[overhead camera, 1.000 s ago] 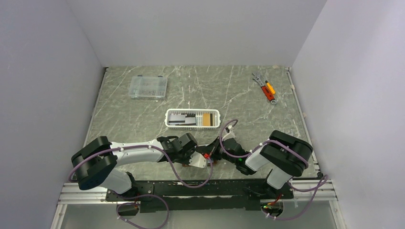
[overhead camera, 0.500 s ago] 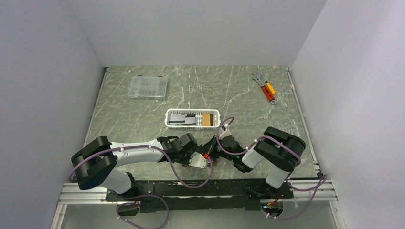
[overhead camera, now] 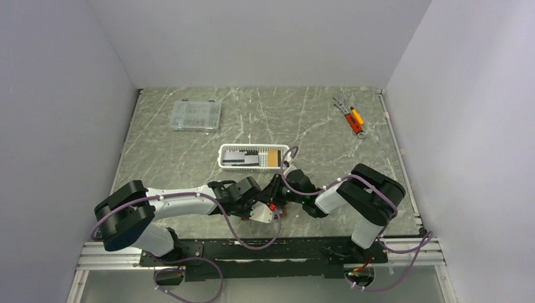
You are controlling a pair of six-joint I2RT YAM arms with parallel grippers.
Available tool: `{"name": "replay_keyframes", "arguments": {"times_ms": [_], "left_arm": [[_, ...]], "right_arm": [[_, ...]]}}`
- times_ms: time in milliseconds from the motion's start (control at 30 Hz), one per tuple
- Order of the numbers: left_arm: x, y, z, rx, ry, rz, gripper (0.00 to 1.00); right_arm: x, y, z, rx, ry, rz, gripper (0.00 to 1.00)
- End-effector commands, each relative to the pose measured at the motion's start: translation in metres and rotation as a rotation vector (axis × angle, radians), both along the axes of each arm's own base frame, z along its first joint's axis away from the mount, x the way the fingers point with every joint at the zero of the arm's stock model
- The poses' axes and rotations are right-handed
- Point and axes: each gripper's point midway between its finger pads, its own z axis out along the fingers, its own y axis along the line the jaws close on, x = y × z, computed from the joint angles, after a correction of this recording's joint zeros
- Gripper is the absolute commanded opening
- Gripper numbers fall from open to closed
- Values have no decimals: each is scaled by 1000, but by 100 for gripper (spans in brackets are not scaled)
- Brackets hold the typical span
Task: Put the credit cards into the card holder
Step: Insert the credit card into the card holder.
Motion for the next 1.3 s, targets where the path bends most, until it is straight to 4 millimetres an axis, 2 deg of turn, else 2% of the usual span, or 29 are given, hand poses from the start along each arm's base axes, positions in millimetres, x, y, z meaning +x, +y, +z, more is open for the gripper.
{"name": "replay_keyframes", "arguments": {"times_ms": [0,100,233,367,500,600,700,833,1000,1133,1200,1267], "left_arm": [[-39,23,-29,91,158,-44,0],[-39,24,-28,79,153,-53,0],[-40,27,-32,98,156,-49,0],[-39,24,-28,78,148,-50,0],[-40,22,-25,68,152,-62,0],[-41,23,-25,59,145,-66,0],[-40,24,-27,67,145,-62,0],[-38,22,-24,52,129,-60,0],[-36,21,-21,45,115,-67,0],[-36,20,-23,41,118,-61,0],[-35,21,-23,43,115,-58,0],[-35,22,-23,46,113,-57,0]], "right_arm": [[-13,-10,-31,-196,82,70,37],[-10,-26,-23,-263,70,16,59],[-10,-43,-18,-364,62,-18,67],[-16,-47,-23,-458,78,-5,67],[-12,-49,-17,-482,55,-25,62],[-8,-41,-6,-443,29,-24,57],[-9,-28,-3,-444,18,5,54],[-13,-9,-1,-541,4,58,54],[-15,4,9,-539,-39,86,54],[-17,3,13,-547,-49,91,54],[-18,-4,17,-536,-51,75,53],[-18,-10,20,-494,-48,68,48]]}}
